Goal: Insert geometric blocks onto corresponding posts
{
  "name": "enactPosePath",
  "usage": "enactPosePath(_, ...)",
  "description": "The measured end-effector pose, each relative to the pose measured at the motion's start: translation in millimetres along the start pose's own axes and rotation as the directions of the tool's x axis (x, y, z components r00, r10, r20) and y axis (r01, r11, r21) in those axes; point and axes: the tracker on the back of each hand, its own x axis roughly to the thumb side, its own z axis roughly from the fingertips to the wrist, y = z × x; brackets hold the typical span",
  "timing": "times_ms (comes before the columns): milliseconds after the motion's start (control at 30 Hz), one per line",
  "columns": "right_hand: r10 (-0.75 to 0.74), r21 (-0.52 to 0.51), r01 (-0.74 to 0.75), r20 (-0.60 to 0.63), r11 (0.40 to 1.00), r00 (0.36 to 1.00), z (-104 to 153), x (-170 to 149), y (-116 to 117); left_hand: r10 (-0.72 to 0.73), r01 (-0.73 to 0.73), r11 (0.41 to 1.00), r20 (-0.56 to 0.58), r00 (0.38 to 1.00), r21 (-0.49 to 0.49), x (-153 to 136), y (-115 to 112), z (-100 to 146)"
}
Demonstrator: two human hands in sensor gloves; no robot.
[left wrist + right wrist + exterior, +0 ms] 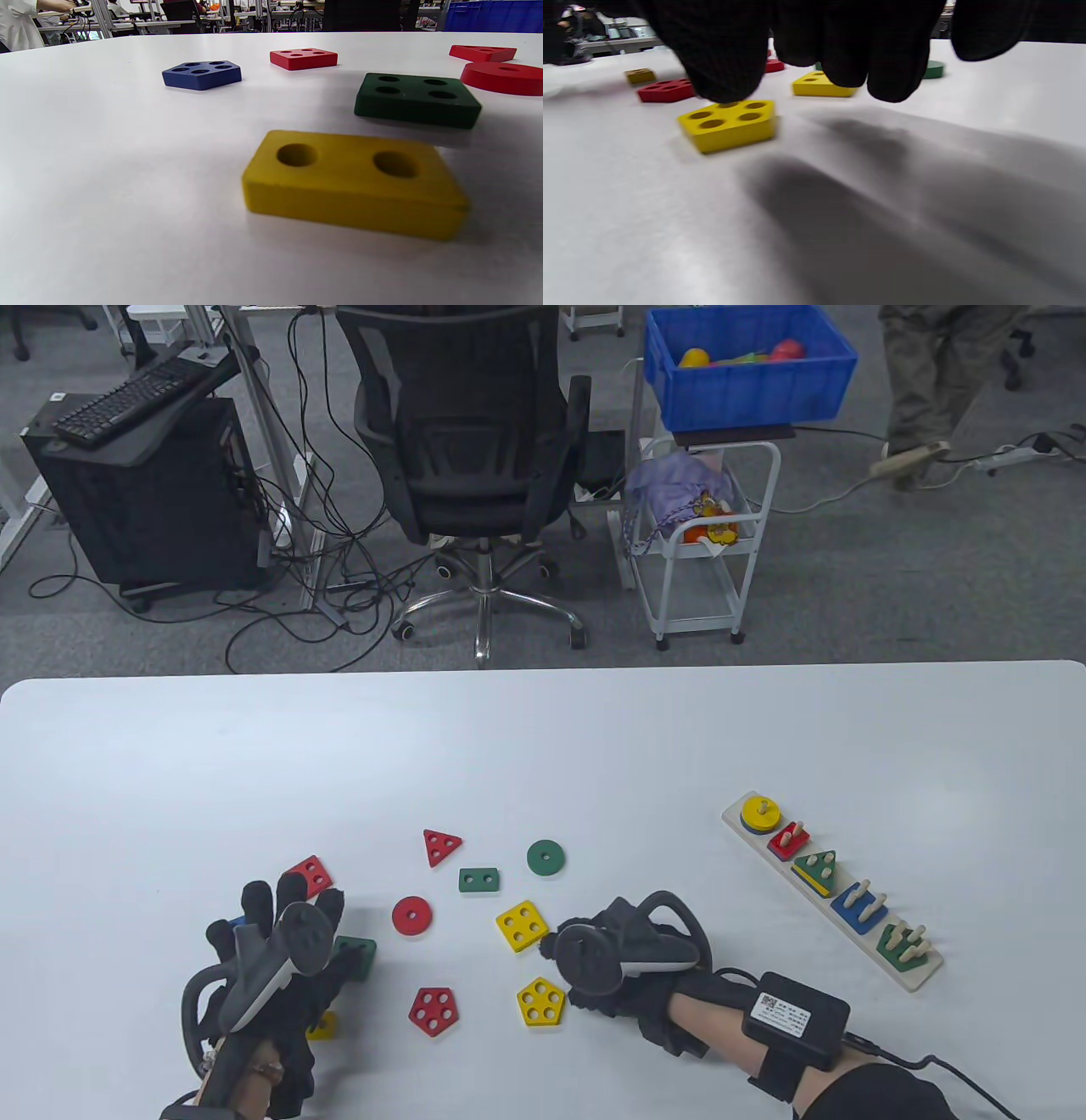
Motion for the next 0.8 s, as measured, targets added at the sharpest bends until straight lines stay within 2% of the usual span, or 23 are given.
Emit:
enactPosePath(133,0.053,0.016,-0.054,0.037,0.998,0.998,-7,18,9,0.001,-0.001,1.000,0.004,1.000,0.002,0,0,0)
enactPosePath(267,0.179,-0.086,-0.177,0.019,0.980,0.984,-5,35,19,0.003,-0.003,1.000,0.001,1.000,0.001,0,-1,0)
enactPosePath(467,0.182,-0.140,-0.175,0.038,0.975,0.983,0,44,21,-0.004,0.004,1.000,0.004,1.000,-0.003,1,-2,0)
enactPosePath(600,0.166,-0.156,-0.158,0.038,0.975,0.985,0,42,20,0.001,-0.001,1.000,0.002,1.000,0.001,1,-2,0)
enactPosePath(800,0.057,-0.221,-0.068,-0.057,0.973,0.997,14,12,2,0.004,-0.004,1.000,-0.001,1.000,0.001,0,-2,0)
